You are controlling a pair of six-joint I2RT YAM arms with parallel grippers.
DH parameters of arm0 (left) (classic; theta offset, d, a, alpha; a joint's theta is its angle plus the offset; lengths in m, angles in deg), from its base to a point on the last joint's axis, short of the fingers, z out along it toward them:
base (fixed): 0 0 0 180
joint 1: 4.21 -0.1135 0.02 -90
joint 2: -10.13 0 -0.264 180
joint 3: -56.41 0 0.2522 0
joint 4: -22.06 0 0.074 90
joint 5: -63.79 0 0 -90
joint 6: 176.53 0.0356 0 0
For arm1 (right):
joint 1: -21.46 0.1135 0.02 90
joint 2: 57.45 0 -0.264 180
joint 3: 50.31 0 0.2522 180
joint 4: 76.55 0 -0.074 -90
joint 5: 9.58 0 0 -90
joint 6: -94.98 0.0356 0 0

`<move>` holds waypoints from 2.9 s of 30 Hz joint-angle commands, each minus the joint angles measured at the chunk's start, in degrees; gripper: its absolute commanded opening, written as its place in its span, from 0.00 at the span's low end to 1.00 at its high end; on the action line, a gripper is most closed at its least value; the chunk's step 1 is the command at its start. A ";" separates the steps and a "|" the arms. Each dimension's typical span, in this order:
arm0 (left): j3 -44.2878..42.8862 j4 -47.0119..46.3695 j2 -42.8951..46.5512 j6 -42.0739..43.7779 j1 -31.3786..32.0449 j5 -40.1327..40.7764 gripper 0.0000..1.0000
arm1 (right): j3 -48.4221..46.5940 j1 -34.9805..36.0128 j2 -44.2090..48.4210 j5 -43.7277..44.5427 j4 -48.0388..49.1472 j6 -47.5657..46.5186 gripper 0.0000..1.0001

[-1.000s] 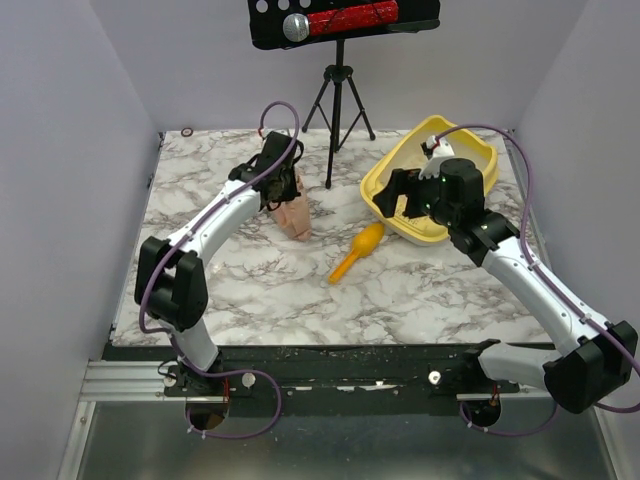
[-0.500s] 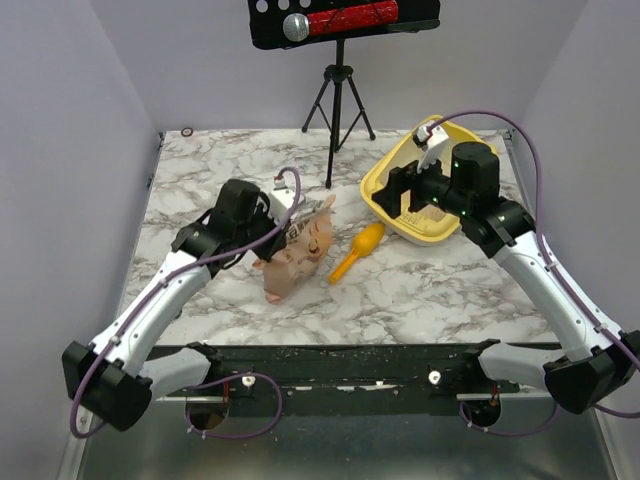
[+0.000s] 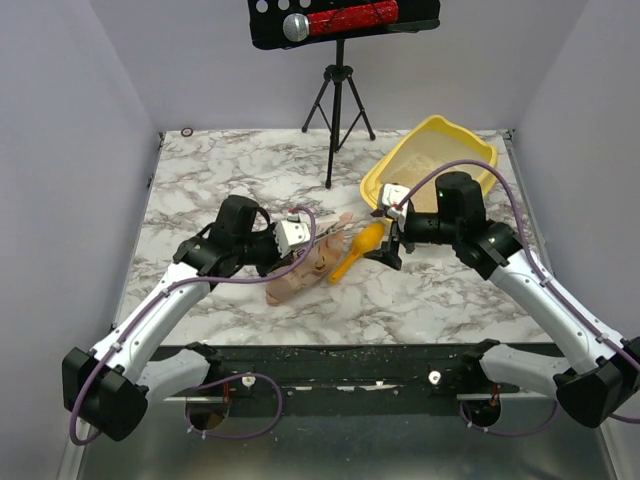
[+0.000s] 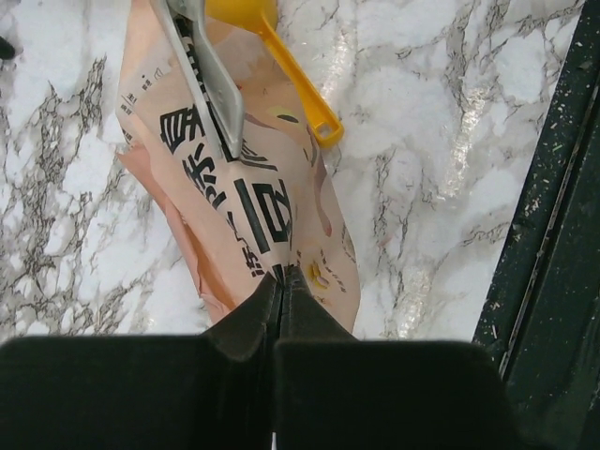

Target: Fill the litter box with clean litter

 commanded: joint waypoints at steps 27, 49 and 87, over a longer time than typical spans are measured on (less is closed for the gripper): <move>11.24 -26.21 25.42 -40.38 4.05 34.74 0.99 | -17.65 3.58 -27.24 -10.95 -5.40 -24.03 0.96; 10.71 -21.99 23.22 -44.96 3.26 46.18 0.99 | -21.43 4.46 -35.41 -8.40 -7.86 -23.86 0.75; 12.03 -21.38 26.65 -49.17 2.11 50.13 0.99 | 9.66 2.62 5.88 63.41 -4.44 57.94 0.01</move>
